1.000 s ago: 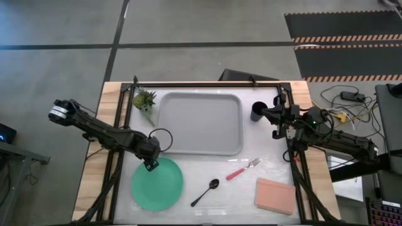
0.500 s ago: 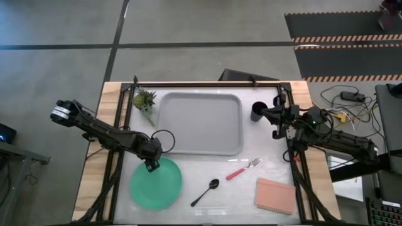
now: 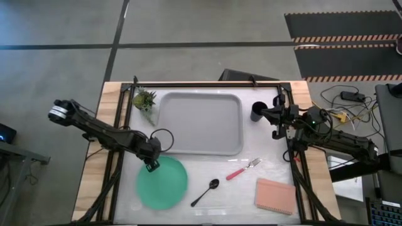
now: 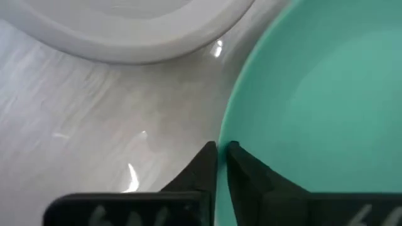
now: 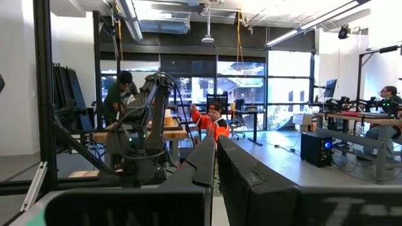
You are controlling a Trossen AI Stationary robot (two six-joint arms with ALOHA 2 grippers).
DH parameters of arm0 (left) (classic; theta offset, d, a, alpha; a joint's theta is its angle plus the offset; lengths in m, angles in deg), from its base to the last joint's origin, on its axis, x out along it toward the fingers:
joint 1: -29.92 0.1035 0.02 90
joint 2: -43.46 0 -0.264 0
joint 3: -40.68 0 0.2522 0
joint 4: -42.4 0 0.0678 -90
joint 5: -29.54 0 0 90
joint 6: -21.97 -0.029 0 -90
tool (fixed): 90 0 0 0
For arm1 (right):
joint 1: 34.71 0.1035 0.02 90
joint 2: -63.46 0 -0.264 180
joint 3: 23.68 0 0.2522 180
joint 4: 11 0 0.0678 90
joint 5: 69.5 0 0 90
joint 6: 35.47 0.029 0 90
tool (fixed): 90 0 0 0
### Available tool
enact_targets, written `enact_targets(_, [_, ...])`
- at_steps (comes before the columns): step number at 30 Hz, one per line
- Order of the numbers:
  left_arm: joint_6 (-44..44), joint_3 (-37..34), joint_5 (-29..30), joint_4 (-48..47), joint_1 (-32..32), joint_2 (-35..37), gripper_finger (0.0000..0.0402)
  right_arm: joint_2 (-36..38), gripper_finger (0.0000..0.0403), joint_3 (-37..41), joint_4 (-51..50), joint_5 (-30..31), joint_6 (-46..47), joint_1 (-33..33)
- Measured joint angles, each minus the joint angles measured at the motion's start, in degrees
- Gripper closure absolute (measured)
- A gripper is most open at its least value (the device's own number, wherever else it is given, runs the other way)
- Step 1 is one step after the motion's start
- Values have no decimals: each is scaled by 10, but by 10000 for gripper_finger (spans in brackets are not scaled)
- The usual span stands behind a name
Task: Pick and place plate/cup/fork/spoon on tray
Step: Put the light green plate on the gray tray
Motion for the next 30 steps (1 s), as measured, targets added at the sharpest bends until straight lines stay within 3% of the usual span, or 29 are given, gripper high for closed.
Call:
enact_targets(11, [-44,1,18,13,-18,86,401,0,394,0,-1,0,8,0])
enact_targets(19, [-47,2,97,47,-18,172,401,0,394,0,-1,0,11,0])
enact_targets(30, [103,1,367,63,-17,208,401,0,394,0,-1,0,11,0])
